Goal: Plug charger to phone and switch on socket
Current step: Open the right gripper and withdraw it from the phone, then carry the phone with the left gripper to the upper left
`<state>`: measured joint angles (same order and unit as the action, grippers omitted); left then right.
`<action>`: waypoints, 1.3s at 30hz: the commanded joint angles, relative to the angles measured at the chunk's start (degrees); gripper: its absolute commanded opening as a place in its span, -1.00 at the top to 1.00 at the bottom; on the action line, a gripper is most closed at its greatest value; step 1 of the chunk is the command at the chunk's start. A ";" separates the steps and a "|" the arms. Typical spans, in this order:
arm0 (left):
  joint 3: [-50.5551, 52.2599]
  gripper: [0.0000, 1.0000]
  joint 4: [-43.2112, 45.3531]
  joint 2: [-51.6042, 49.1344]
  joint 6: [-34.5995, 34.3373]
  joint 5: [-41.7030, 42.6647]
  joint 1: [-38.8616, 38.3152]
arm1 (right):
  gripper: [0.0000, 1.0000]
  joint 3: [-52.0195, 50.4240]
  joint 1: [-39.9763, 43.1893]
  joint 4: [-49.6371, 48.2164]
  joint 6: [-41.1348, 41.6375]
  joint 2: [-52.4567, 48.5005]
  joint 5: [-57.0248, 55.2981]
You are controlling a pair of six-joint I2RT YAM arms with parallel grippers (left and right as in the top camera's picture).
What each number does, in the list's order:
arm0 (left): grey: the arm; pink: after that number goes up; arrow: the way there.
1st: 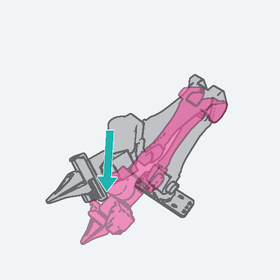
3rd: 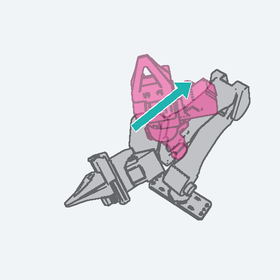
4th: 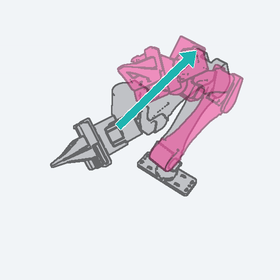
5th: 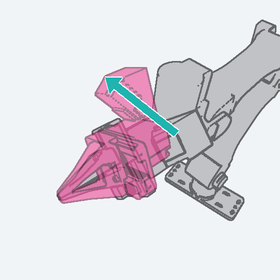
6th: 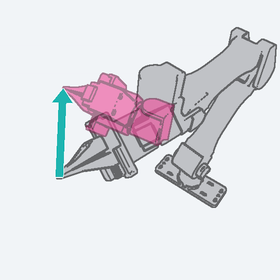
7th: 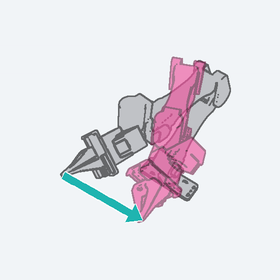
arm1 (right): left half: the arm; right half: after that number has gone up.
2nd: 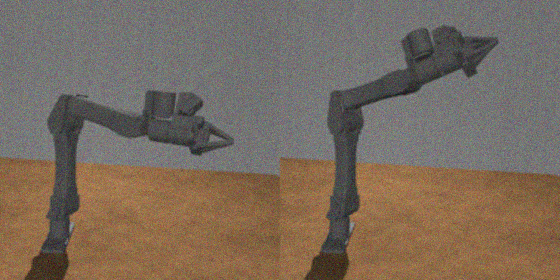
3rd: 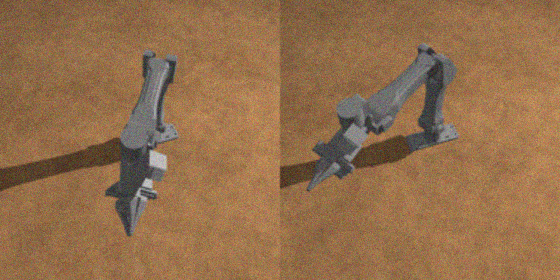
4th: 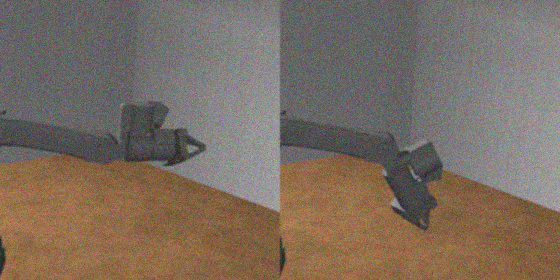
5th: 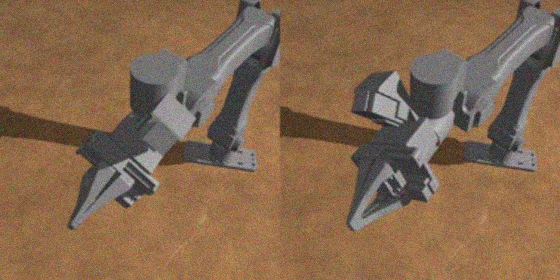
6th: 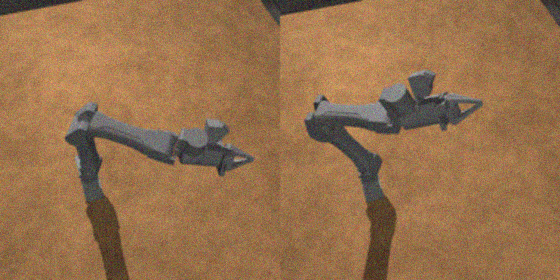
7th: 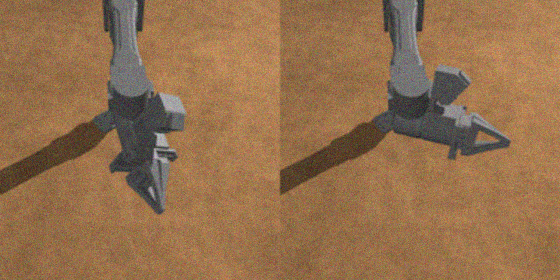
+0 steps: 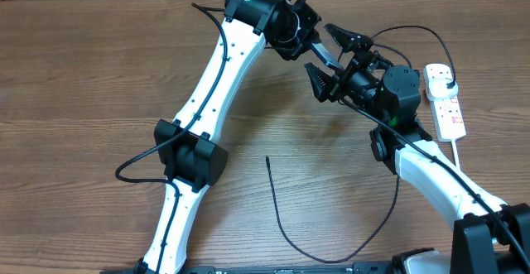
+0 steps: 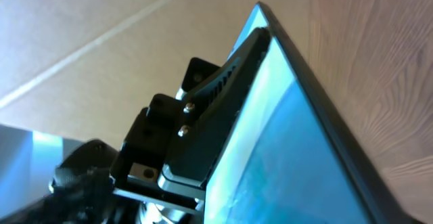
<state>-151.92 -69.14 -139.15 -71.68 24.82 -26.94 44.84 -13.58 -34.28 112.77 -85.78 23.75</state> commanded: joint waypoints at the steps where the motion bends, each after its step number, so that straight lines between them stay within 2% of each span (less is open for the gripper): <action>1: -0.48 0.92 -0.02 0.17 1.70 0.26 1.99 | -1.00 1.31 0.04 -0.17 -0.74 0.46 0.37; 8: -0.48 0.92 0.02 0.17 6.08 0.26 6.01 | -1.00 1.31 0.04 0.55 -9.09 0.46 1.27; 13: -0.48 0.92 0.04 0.17 13.88 2.08 10.10 | -1.00 1.31 0.11 1.86 -16.11 0.46 2.56; 16: -0.48 0.91 0.42 0.17 22.71 5.29 12.59 | -1.00 1.31 0.11 4.07 -22.99 0.46 3.41; 17: -0.48 0.91 0.57 0.17 29.24 8.20 13.81 | -0.99 1.31 0.11 5.97 -27.08 0.46 3.63; 20: -0.48 0.91 0.22 0.17 41.70 16.11 15.85 | -1.00 1.31 0.11 10.80 -37.18 0.46 4.44; 24: -0.48 0.92 -1.51 0.17 55.52 25.73 17.94 | -1.00 1.31 0.09 18.97 -50.51 0.46 4.66; 27: -0.48 0.91 -3.54 0.17 62.99 29.53 19.10 | -1.00 1.31 0.09 25.14 -58.80 0.46 4.66; 31: -0.48 0.92 -4.37 0.17 67.98 31.89 19.98 | -0.99 1.31 0.09 33.51 -67.43 0.46 4.55; 36: -0.48 0.92 -6.75 0.17 79.30 40.37 20.90 | -1.00 1.31 0.09 44.61 -69.85 0.46 4.39; 39: -0.48 0.91 -8.26 0.17 83.91 43.10 21.38 | -1.00 1.31 0.02 48.59 -76.32 0.46 4.42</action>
<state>-151.92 -76.79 -139.15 2.22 59.66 -6.46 45.30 -13.58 13.17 44.75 -85.78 28.10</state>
